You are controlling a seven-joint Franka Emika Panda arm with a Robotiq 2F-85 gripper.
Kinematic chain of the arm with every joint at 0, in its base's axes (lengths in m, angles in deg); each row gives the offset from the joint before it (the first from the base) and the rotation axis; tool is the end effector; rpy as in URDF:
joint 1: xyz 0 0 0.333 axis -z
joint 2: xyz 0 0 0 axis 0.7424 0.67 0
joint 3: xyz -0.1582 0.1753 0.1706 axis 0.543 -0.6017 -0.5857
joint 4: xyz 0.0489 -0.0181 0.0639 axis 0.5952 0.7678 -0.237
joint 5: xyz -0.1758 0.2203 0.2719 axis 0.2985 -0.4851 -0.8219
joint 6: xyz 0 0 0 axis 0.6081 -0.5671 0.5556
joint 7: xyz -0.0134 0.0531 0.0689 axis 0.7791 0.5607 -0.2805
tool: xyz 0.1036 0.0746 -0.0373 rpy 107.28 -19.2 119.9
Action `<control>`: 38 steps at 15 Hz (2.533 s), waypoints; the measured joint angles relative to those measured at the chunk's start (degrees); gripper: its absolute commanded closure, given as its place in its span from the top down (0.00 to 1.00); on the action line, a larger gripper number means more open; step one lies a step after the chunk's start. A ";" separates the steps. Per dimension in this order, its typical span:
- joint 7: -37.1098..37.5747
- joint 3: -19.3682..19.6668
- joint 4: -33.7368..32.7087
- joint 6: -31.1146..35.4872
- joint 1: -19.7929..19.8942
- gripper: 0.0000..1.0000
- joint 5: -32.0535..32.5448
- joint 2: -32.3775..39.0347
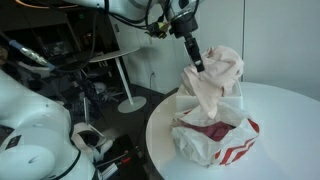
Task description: Remove the towel and shirts from the plastic bag and place them on top of the white container.
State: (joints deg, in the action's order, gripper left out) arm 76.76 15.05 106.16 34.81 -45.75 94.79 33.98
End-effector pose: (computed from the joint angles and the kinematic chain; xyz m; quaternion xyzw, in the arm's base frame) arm 0.4721 -0.0257 0.4864 0.9379 -0.3108 0.1073 0.1104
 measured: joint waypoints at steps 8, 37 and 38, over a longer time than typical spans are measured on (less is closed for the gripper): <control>0.02 -10.25 0.40 21.66 -3.05 0.12 0.02 1.47; -34.16 1.65 -18.57 12.94 4.15 1.00 -31.30 24.25; -32.51 2.62 -15.54 11.07 4.15 1.00 -29.82 21.84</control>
State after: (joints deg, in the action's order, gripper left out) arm 44.25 17.68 90.62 45.88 -41.60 64.96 55.82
